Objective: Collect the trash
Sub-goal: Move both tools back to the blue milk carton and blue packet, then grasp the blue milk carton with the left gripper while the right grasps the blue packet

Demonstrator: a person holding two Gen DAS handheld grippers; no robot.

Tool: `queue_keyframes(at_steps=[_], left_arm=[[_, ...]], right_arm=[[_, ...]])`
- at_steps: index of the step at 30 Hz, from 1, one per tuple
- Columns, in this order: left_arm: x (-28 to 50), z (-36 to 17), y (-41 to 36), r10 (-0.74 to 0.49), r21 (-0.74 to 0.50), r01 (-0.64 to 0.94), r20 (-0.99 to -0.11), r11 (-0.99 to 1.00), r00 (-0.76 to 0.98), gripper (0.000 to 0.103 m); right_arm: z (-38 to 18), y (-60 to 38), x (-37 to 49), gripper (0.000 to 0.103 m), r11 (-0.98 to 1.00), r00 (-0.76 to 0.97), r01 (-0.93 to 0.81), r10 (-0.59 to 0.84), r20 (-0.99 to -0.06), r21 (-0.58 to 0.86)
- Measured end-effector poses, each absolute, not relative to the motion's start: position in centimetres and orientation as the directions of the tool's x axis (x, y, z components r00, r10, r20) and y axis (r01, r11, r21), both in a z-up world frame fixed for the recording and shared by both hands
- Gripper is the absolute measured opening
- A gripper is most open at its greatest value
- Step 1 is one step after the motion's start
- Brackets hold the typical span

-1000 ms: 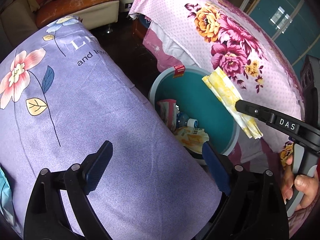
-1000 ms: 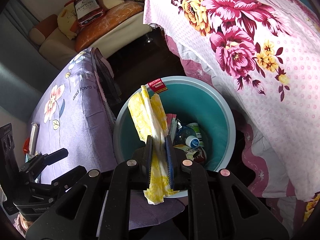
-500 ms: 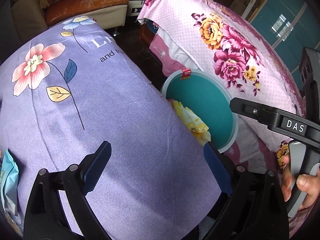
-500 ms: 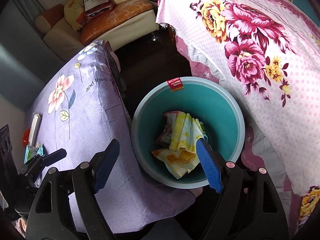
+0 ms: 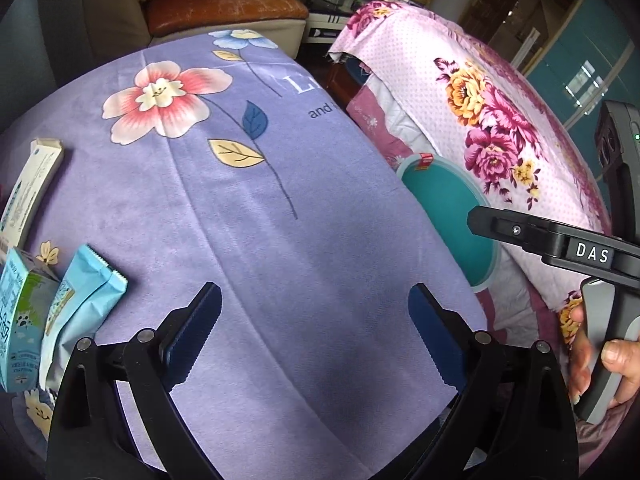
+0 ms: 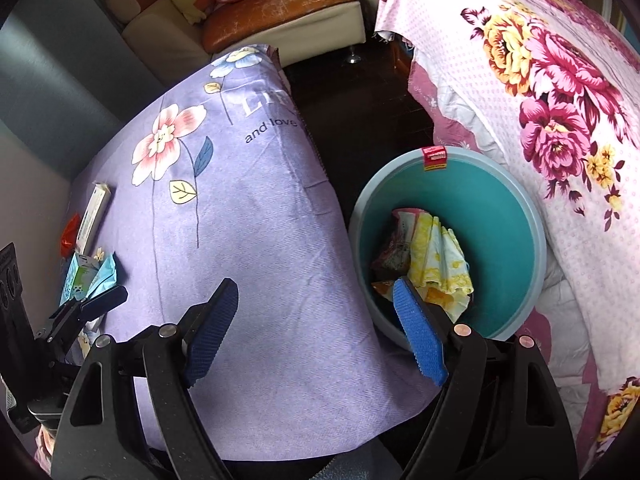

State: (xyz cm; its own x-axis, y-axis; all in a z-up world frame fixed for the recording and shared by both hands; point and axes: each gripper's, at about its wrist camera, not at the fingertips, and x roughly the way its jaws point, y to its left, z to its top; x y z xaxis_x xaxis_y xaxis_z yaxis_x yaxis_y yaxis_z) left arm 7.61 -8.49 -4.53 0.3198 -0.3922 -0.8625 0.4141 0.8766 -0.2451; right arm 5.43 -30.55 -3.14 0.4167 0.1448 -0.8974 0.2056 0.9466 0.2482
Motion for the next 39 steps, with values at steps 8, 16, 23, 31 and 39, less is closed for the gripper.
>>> queue_keyframes(at_steps=[8,16,23,31,39], left_arm=[[7.4,-4.1,1.9,-0.303,-0.198,0.285,-0.867,0.938,0.395,0.094],[7.1,-4.2,12.9,-0.203,-0.17,0.112,-0.869,0.979,0.452,0.094],[6.4,-4.6,17.9,-0.179,-0.189,0.025,-0.869,0.982,0.462,0.094],[6.2,-5.7,20.3,-0.174,-0.2,-0.009,-0.873,0.98,0.455,0.094],[6.3,-6.0,22.0,-0.194,-0.23,-0.025,-0.868,0.973,0.456,0.095]], right_arm=[[-3.3,-23.2,7.4,0.078,0.963,0.357,0.083,0.213,-0.909,0.258],[-4.8,-12.1,9.0,0.078,0.946,0.23,-0.113,0.321,-0.919,0.303],[-5.6,-4.6,10.9,0.078,0.927,0.162,-0.195,0.352,-0.922,0.319],[-7.0,0.1,13.4,0.078,0.935,0.15,-0.19,0.331,-0.932,0.301],[-8.9,1.5,14.5,0.073,0.954,0.169,-0.181,0.268,-0.948,0.238]])
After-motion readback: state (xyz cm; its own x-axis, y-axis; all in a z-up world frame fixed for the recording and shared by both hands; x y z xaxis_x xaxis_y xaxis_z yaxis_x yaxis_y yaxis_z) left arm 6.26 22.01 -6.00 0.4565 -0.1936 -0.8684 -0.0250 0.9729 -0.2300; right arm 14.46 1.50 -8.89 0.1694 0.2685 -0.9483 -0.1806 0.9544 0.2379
